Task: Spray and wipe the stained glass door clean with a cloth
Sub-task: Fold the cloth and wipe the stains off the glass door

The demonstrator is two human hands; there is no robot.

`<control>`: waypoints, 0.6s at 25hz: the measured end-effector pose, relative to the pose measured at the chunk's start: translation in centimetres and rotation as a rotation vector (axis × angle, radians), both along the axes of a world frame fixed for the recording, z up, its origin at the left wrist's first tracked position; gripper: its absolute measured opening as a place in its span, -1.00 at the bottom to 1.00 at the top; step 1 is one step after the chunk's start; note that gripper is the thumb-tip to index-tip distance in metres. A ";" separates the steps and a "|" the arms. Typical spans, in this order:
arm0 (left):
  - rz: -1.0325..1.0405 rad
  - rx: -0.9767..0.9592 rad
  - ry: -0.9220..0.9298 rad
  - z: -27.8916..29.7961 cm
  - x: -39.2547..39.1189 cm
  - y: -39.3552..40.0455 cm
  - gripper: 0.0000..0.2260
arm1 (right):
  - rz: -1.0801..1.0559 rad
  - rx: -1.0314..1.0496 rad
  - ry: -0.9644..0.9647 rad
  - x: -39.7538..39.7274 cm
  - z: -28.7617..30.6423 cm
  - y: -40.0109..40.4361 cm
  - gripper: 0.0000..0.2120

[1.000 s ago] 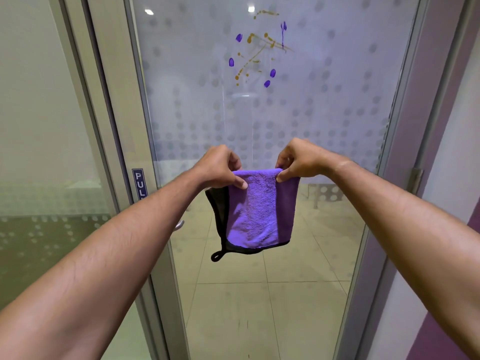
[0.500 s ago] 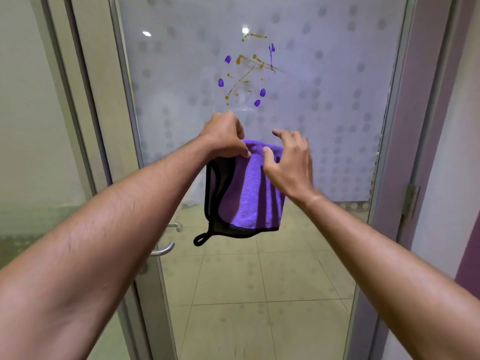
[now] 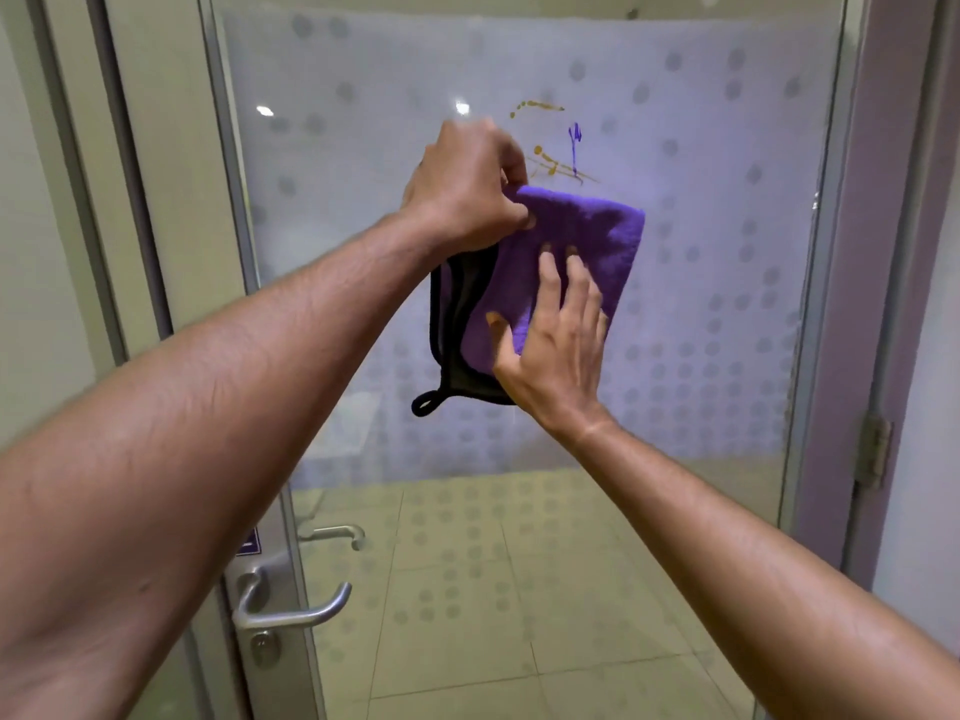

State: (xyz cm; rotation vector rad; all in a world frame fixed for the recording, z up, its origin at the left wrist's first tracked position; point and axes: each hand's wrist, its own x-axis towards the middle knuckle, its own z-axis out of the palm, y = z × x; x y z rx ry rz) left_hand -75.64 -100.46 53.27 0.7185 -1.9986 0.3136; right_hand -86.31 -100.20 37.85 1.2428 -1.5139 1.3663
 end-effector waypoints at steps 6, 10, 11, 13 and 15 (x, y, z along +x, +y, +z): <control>-0.139 -0.150 0.075 3.8 0.2 -0.8 -0.82 | -0.141 -0.048 0.017 -0.9 6.5 -4.2 -0.25; -0.204 -0.228 0.111 5.6 0.0 -2.4 -0.80 | -0.170 -0.065 0.022 -2.0 9.9 -6.4 -0.25; -0.221 -0.257 0.120 5.7 0.0 -3.0 -0.73 | -0.181 -0.064 0.025 -2.2 10.6 -6.9 -0.26; -0.180 -0.348 0.122 5.1 0.4 -4.9 -0.53 | -0.193 -0.039 0.026 -2.6 11.5 -8.1 -0.30; 0.002 -0.450 0.099 3.8 1.3 -7.9 -0.41 | -0.213 -0.027 0.033 -3.0 11.7 -9.2 -0.36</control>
